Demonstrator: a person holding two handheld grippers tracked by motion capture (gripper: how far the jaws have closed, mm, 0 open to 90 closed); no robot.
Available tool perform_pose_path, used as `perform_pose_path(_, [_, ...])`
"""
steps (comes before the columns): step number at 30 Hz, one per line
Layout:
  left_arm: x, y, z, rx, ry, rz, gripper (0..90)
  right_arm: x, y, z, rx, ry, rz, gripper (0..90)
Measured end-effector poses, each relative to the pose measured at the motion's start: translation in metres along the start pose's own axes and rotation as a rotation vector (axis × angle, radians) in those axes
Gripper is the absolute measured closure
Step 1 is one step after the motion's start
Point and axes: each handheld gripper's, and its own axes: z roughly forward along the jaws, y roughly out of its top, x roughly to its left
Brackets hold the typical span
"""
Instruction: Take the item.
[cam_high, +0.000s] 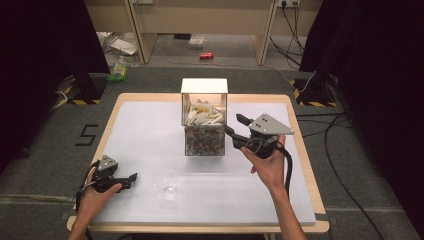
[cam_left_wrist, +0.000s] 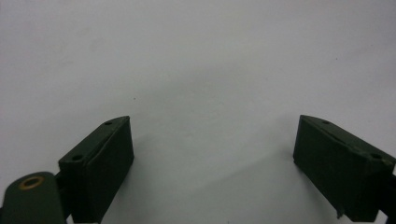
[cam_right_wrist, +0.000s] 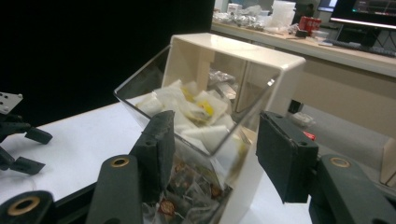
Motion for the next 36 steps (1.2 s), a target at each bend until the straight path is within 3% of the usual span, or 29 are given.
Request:
perform_pose_path(6, [0.000, 0.000, 0.000, 0.000, 0.000, 0.000, 11.2, 0.006, 0.005, 0.021, -0.009, 0.031, -0.020, 53.7])
perform_pose_path(11, [0.000, 0.000, 0.000, 0.000, 0.000, 0.000, 11.3, 0.007, 0.008, 0.032, -0.020, 0.049, -0.009, 57.5])
perform_pose_path(18, [0.000, 0.000, 0.000, 0.000, 0.001, 0.000, 11.2, 0.008, 0.011, 0.045, -0.006, 0.078, -0.032, 62.6])
perform_pose_path(31, [0.000, 0.000, 0.000, 0.000, 0.000, 0.000, 11.3, 0.009, 0.020, 0.076, 0.073, 0.105, -0.054, 69.3])
perform_pose_path(36, [0.000, 0.000, 0.000, 0.000, 0.000, 0.000, 11.3, 0.010, 0.021, 0.085, 0.123, 0.103, -0.076, 77.5])
